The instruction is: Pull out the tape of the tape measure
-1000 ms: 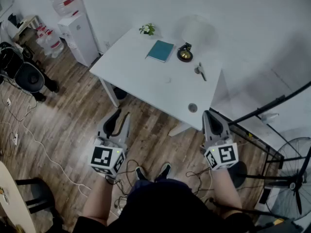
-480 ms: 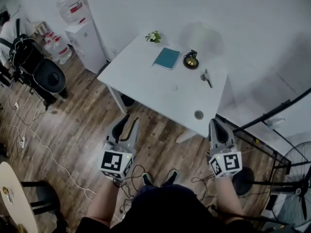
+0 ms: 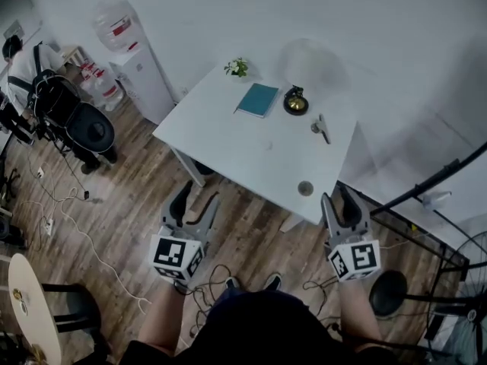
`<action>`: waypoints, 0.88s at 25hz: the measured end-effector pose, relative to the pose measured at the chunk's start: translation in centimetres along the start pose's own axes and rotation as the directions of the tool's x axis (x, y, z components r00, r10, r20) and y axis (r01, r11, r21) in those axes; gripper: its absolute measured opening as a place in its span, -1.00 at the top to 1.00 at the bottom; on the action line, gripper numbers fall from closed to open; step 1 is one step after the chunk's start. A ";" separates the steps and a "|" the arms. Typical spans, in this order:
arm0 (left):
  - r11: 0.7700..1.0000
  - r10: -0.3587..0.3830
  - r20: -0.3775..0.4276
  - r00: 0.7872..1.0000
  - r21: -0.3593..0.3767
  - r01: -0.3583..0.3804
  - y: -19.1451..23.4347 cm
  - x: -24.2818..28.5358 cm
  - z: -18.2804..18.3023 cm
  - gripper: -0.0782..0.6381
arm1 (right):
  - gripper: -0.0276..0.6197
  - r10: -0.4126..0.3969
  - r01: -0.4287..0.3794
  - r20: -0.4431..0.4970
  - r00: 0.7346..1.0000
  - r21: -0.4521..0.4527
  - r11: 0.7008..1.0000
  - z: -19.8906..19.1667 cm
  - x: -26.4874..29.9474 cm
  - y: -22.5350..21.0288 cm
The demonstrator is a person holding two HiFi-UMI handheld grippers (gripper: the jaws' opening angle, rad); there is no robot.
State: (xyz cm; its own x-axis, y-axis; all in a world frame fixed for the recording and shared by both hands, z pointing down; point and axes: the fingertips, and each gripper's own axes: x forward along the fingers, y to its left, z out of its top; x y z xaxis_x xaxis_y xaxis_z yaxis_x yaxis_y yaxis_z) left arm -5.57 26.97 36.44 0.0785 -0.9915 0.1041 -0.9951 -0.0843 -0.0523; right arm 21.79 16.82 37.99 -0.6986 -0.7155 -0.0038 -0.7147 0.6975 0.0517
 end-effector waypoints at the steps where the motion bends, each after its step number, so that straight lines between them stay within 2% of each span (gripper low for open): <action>1: 1.000 0.009 -0.007 1.000 0.000 -0.009 -0.3 0.3 -0.2 0.07 | 0.37 0.008 -0.008 0.001 1.000 0.012 1.000 -0.3 0.1 -0.6; 8: 1.000 0.020 -0.039 0.999 0.025 -0.019 -1.7 2.3 -0.6 0.07 | 0.42 0.031 -0.031 0.004 1.000 0.060 0.998 -1.9 1.5 -2.9; 14: 1.000 0.016 -0.043 0.999 0.012 -0.015 1.1 6.4 -1.7 0.07 | 0.43 0.011 -0.010 -0.022 1.000 0.055 0.998 -3.0 4.7 -4.1; 22: 0.993 -0.113 -0.079 0.990 -0.028 0.111 7.9 15.1 -5.0 0.07 | 0.43 -0.051 0.051 -0.094 0.994 0.002 0.999 -3.4 13.0 -3.7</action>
State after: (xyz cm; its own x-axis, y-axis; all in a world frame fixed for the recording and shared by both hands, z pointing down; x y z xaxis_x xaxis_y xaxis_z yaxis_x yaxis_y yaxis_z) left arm -12.54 11.81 42.60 0.1858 -0.9645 0.1879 -0.9814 -0.1914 -0.0122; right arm 15.45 4.82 41.12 -0.6550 -0.7506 0.0869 -0.7497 0.6600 0.0491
